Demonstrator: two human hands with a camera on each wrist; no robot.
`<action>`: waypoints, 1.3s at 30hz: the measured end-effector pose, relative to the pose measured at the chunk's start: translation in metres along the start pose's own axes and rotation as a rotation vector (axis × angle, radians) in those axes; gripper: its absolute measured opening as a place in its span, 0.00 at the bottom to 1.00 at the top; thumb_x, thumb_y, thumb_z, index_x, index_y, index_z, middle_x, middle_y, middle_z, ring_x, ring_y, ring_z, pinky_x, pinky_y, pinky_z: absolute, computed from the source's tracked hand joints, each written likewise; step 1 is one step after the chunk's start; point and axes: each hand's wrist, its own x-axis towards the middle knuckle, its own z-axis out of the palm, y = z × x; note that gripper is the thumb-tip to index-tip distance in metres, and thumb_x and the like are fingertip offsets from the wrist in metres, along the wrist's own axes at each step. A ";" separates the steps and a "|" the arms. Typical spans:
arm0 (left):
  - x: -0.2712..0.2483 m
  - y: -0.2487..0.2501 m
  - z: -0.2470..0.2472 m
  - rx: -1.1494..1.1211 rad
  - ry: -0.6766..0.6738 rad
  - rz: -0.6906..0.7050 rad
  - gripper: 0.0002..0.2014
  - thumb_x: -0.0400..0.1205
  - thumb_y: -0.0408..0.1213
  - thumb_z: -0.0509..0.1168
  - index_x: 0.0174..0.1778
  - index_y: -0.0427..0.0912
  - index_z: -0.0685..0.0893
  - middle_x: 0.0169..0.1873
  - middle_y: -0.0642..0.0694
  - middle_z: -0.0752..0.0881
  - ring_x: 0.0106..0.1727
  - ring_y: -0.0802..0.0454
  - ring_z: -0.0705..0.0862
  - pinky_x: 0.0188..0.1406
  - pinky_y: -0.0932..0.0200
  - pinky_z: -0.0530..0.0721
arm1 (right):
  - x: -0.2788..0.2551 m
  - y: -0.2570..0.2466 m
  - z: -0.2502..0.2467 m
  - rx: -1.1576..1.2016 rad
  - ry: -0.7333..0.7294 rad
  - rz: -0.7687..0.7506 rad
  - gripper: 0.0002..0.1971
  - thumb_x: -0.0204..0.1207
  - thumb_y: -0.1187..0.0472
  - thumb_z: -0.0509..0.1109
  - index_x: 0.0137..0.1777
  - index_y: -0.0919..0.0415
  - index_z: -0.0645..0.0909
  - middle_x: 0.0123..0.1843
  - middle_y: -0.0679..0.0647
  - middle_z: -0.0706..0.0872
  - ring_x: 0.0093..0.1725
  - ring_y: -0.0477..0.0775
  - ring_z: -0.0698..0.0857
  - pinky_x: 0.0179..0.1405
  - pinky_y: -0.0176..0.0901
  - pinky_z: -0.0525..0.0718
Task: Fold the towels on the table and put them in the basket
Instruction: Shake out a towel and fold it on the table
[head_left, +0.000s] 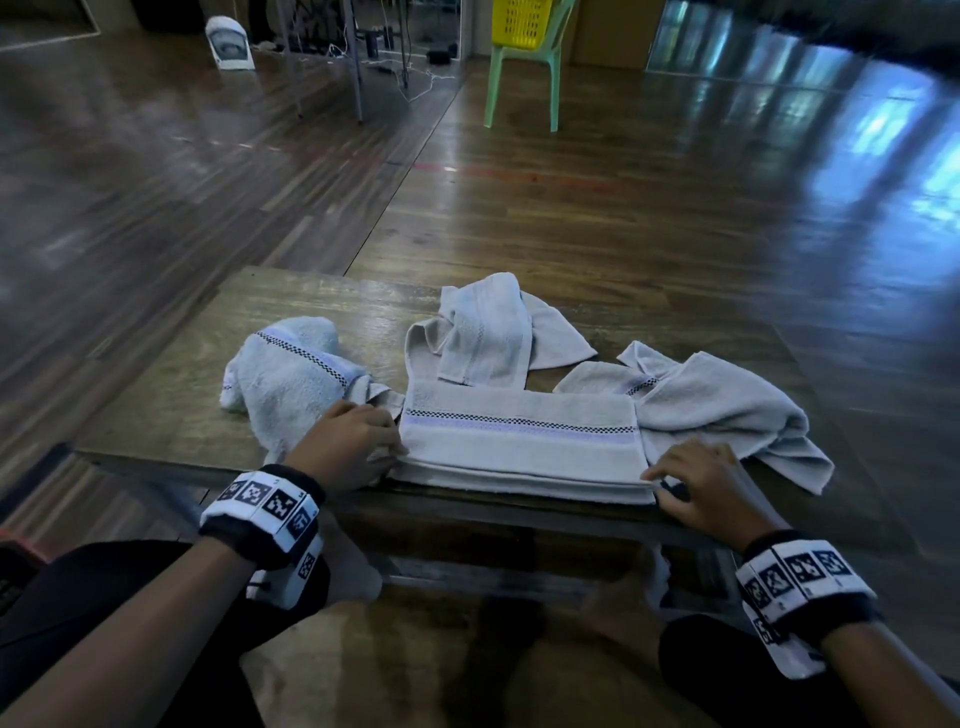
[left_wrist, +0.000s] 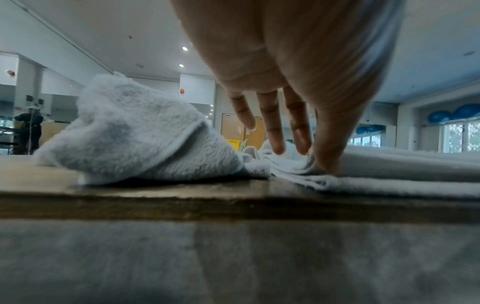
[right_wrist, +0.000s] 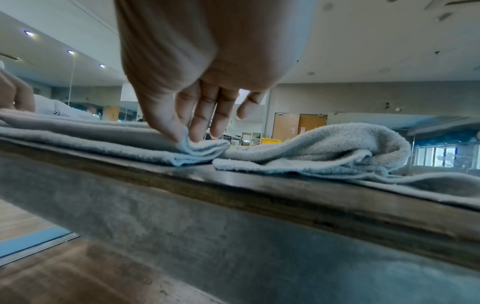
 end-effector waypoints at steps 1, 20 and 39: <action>-0.001 0.001 0.002 0.004 -0.021 -0.003 0.06 0.69 0.42 0.77 0.38 0.55 0.88 0.38 0.57 0.87 0.43 0.51 0.86 0.47 0.61 0.60 | -0.001 -0.001 0.001 -0.006 -0.013 0.009 0.15 0.57 0.64 0.82 0.42 0.48 0.86 0.39 0.43 0.86 0.43 0.49 0.85 0.45 0.44 0.70; -0.009 0.011 0.012 0.096 -0.164 -0.009 0.21 0.63 0.51 0.77 0.50 0.52 0.83 0.50 0.54 0.84 0.53 0.51 0.84 0.50 0.53 0.74 | -0.004 -0.007 0.003 -0.033 -0.201 0.011 0.22 0.63 0.45 0.77 0.56 0.51 0.84 0.53 0.47 0.84 0.56 0.50 0.81 0.51 0.41 0.68; -0.005 0.004 -0.019 -0.418 0.228 -0.095 0.10 0.69 0.34 0.78 0.44 0.45 0.89 0.37 0.66 0.83 0.40 0.71 0.79 0.39 0.74 0.77 | -0.009 -0.013 -0.022 0.433 -0.059 0.081 0.07 0.66 0.45 0.73 0.41 0.38 0.77 0.42 0.37 0.81 0.47 0.40 0.78 0.47 0.35 0.76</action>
